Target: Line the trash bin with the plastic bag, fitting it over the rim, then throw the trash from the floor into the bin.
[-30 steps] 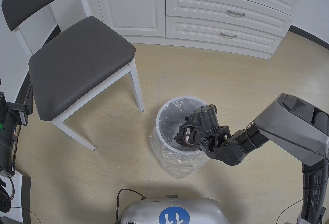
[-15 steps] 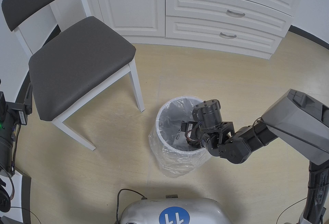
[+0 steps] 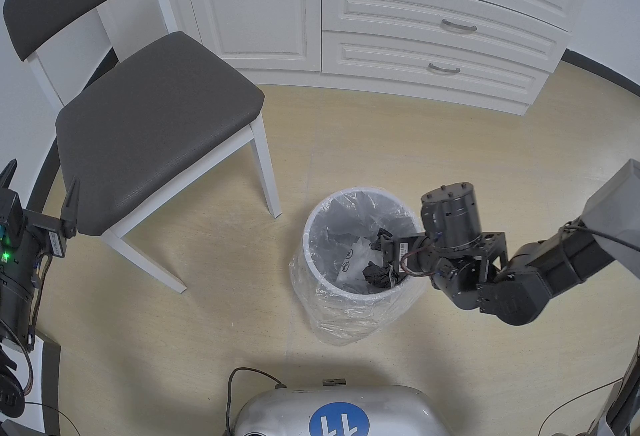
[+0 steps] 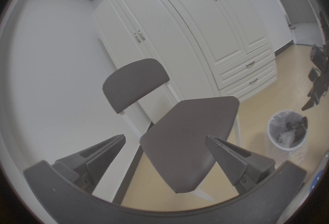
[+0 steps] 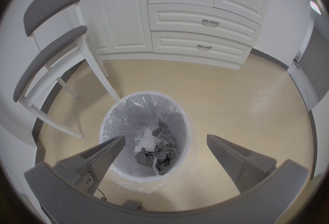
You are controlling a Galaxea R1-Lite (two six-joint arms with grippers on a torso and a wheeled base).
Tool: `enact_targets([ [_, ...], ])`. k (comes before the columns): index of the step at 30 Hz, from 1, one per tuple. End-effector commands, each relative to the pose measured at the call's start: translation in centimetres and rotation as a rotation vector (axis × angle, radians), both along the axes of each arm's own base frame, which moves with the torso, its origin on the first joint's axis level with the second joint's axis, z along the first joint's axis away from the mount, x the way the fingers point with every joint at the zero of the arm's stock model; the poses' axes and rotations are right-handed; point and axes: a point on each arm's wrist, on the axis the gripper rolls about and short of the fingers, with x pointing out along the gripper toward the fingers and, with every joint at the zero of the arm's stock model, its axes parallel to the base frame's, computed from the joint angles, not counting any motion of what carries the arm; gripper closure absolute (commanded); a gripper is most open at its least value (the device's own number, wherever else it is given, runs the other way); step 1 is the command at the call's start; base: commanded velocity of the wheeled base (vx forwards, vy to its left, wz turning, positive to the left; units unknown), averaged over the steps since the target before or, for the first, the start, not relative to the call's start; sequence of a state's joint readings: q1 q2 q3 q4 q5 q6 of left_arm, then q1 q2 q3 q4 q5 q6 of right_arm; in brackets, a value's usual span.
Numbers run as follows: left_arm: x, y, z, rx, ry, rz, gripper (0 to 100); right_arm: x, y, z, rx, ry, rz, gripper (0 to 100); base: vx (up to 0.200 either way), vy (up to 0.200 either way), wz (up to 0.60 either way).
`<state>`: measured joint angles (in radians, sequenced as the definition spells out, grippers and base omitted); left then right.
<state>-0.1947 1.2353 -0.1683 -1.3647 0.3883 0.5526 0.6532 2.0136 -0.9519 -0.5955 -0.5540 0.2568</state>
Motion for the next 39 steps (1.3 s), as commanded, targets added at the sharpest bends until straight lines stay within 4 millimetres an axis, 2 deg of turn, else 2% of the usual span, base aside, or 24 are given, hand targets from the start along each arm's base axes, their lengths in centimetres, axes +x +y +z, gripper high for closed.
enact_targets([
  [1,-0.1,-1.0,-1.8,-0.024,0.071,-0.164,0,-2.7,-3.5,2.9,-0.052,-0.074,0.006,0,0.0,0.0,0.0],
  [5,-0.9,-2.9,-2.5,-0.12,0.096,-0.395,0,-3.1,-6.2,3.0,-0.139,-0.159,-0.008,0,0.0,0.0,0.0],
  [8,-1.4,-3.7,-2.4,-0.156,0.095,-0.471,0,-3.5,-8.2,3.3,-0.183,-0.257,-0.033,0,0.0,0.0,0.0],
  [14,-1.3,-4.0,-3.4,-0.145,0.148,-0.482,0,-4.0,-12.2,3.4,-0.254,-0.438,-0.046,0,0.0,0.0,0.0],
  [17,-1.1,-4.1,-3.0,-0.153,0.13,-0.479,0,-4.1,-13.7,3.2,-0.251,-0.485,-0.065,0,0.0,0.0,0.0],
  [23,-1.2,-3.7,-1.9,-0.205,0.07,-0.461,0,-4.2,-14.5,2.5,-0.179,-0.47,-0.099,0,0.0,0.0,0.0],
  [26,-0.5,-2.4,-0.6,-0.228,-0.004,-0.307,0,-5.2,-14.8,2.8,-0.132,-0.471,-0.107,0,0.0,0.0,0.0],
  [28,-0.5,-2.1,0.0,-0.225,-0.036,-0.282,0,-5.2,-15.0,3.0,-0.129,-0.479,-0.114,0,0.0,0.0,0.0],
  [29,-1.2,-1.5,1.2,-0.217,-0.099,-0.263,0,-5.6,-15.2,3.6,-0.122,-0.503,-0.127,0,0.0,0.0,0.0],
  [30,-1.3,-1.5,1.3,-0.216,-0.104,-0.263,0,-5.7,-15.2,3.7,-0.12,-0.507,-0.129,0,0.0,0.0,0.0],
  [31,-2.4,-1.2,2.1,-0.223,-0.158,-0.269,0,-6.5,-15.5,4.9,-0.109,-0.543,-0.153,0,0.0,0.0,0.0],
  [35,-4.3,-0.5,2.7,-0.232,-0.207,-0.264,0,-8.8,-16.1,7.3,-0.089,-0.624,-0.2,0,0.0,0.0,0.0],
  [39,-5.7,0.1,2.7,-0.231,-0.187,-0.24,0,-11.3,-16.7,8.8,-0.076,-0.654,-0.237,0,0.0,0.0,0.0],
])
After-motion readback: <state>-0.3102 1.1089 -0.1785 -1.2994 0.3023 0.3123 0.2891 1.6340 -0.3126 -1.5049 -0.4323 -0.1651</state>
